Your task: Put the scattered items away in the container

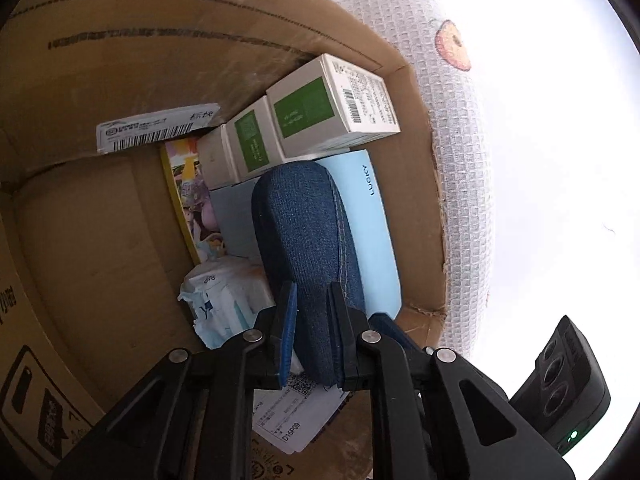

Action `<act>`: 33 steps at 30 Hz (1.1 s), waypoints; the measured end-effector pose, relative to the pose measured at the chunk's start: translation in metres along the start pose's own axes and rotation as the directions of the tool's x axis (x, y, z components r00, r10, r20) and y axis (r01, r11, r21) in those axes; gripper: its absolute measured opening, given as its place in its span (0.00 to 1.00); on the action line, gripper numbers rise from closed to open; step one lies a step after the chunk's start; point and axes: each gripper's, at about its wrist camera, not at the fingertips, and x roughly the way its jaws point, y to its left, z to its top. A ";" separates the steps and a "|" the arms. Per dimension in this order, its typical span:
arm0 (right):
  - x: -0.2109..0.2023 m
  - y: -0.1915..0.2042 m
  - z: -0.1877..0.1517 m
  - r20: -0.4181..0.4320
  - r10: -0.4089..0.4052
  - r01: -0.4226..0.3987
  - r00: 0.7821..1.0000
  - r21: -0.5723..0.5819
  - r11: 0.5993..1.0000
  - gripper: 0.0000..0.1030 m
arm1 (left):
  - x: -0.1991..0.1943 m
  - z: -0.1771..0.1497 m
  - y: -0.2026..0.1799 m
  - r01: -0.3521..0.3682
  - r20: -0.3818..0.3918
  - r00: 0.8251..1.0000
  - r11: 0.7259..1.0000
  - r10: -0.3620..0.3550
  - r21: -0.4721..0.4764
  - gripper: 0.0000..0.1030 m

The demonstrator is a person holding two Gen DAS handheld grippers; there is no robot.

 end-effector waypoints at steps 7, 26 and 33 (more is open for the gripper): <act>-0.007 -0.018 -0.004 -0.004 0.049 -0.049 0.999 0.053 0.997 0.10 | -0.007 -0.002 -0.009 0.004 -0.027 1.000 1.000 -0.004 0.024 0.16; -0.008 -0.004 -0.015 -0.033 0.070 -0.067 0.997 0.097 0.993 0.10 | 0.025 -0.016 -0.021 -0.040 -0.098 0.994 0.992 0.052 0.121 0.16; -0.018 -0.004 -0.019 0.024 0.098 -0.100 0.995 0.134 0.986 0.10 | 0.006 -0.024 -0.034 -0.139 0.002 0.990 0.978 0.141 0.157 0.20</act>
